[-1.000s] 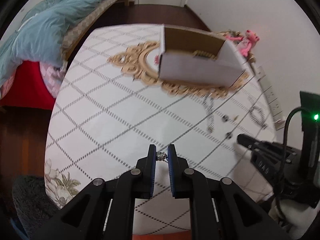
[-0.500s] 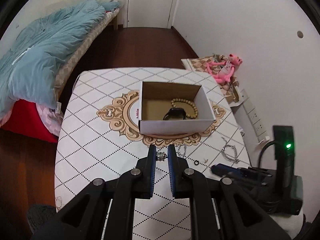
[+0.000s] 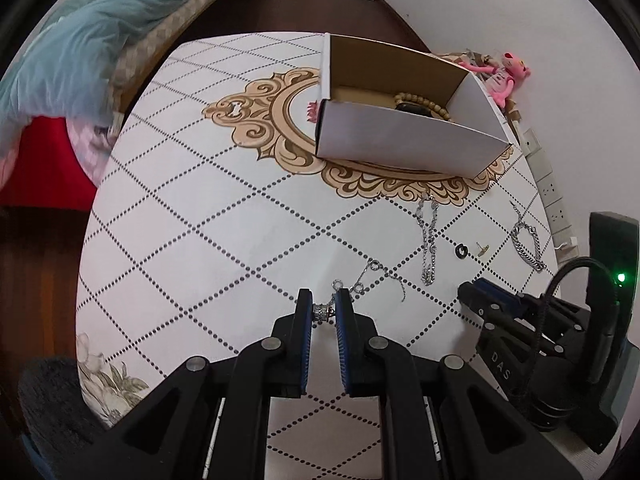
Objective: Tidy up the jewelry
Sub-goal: 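Lower both held items into the white box while opening both grippers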
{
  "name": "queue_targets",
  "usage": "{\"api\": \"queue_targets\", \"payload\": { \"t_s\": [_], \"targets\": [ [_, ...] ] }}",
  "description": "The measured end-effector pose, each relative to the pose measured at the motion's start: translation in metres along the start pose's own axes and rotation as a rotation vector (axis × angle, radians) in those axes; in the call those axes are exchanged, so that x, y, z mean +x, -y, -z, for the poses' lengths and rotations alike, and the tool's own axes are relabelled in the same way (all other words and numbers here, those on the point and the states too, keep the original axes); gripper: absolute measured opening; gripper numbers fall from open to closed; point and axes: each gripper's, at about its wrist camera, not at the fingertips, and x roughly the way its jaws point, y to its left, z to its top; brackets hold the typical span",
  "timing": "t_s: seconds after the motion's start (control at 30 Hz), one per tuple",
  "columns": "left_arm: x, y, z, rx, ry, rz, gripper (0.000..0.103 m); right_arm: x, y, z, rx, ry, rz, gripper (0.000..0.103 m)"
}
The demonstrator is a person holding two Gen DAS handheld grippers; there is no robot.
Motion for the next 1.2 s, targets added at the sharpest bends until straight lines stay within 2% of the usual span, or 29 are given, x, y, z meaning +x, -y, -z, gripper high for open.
{"api": "queue_targets", "payload": {
  "t_s": [0.1,0.23,0.4,0.63,0.73,0.9,1.2],
  "targets": [
    [-0.013,0.002,-0.005,-0.007,0.018,0.030,0.009,-0.008,0.009,-0.003,0.046,0.000,-0.046,0.012],
    [-0.050,0.016,-0.027,0.017,0.090,0.089,0.009,-0.048,0.026,-0.021,0.100,0.069,-0.115,0.012],
    [-0.090,0.031,-0.066,0.056,0.176,0.137,0.009,-0.101,0.032,-0.068,0.104,0.173,-0.171,0.012],
    [-0.114,0.041,-0.124,0.087,0.243,0.163,0.009,-0.131,0.038,-0.130,0.092,0.227,-0.201,0.012],
    [-0.109,0.043,-0.147,0.098,0.244,0.159,0.009,-0.129,0.039,-0.154,0.083,0.216,-0.193,0.012],
    [-0.081,0.042,-0.178,0.094,0.191,0.156,0.009,-0.103,0.038,-0.187,0.070,0.152,-0.192,0.012],
    [-0.018,0.034,-0.211,0.051,0.074,0.126,0.009,-0.041,0.049,-0.218,0.087,0.030,-0.166,0.012]
  ]
}}
